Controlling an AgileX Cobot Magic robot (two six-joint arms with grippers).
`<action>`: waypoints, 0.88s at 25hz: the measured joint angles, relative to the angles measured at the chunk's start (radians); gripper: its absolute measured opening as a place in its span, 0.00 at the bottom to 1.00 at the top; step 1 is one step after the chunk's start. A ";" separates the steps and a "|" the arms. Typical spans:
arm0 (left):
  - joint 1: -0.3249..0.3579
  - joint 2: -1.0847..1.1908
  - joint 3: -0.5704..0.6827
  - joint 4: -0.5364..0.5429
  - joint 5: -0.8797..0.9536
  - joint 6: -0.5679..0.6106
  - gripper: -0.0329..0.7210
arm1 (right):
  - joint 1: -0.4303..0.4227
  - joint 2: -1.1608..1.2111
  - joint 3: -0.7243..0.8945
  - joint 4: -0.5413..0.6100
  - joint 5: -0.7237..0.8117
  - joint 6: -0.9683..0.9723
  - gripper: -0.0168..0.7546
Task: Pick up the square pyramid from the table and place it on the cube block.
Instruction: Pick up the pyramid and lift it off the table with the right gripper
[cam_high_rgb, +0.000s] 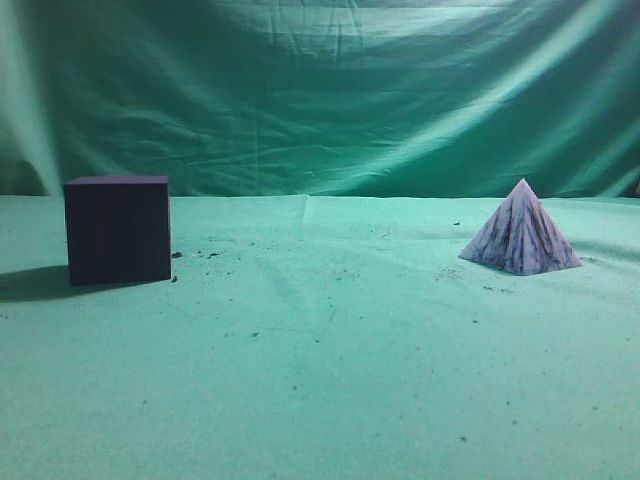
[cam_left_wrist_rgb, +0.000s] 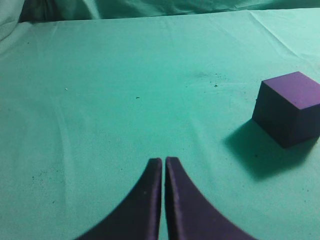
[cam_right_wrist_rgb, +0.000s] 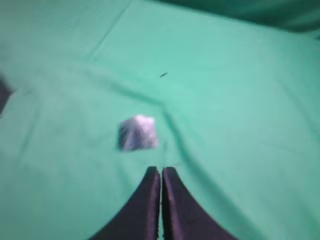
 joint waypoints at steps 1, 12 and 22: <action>0.000 0.000 0.000 0.000 0.000 0.000 0.04 | 0.041 0.042 -0.025 -0.002 0.030 -0.012 0.02; 0.000 0.000 0.000 0.000 0.000 0.000 0.04 | 0.248 0.586 -0.132 -0.065 0.020 0.105 0.23; 0.000 0.000 0.000 0.000 0.000 0.000 0.04 | 0.254 1.011 -0.336 -0.061 -0.002 0.106 0.86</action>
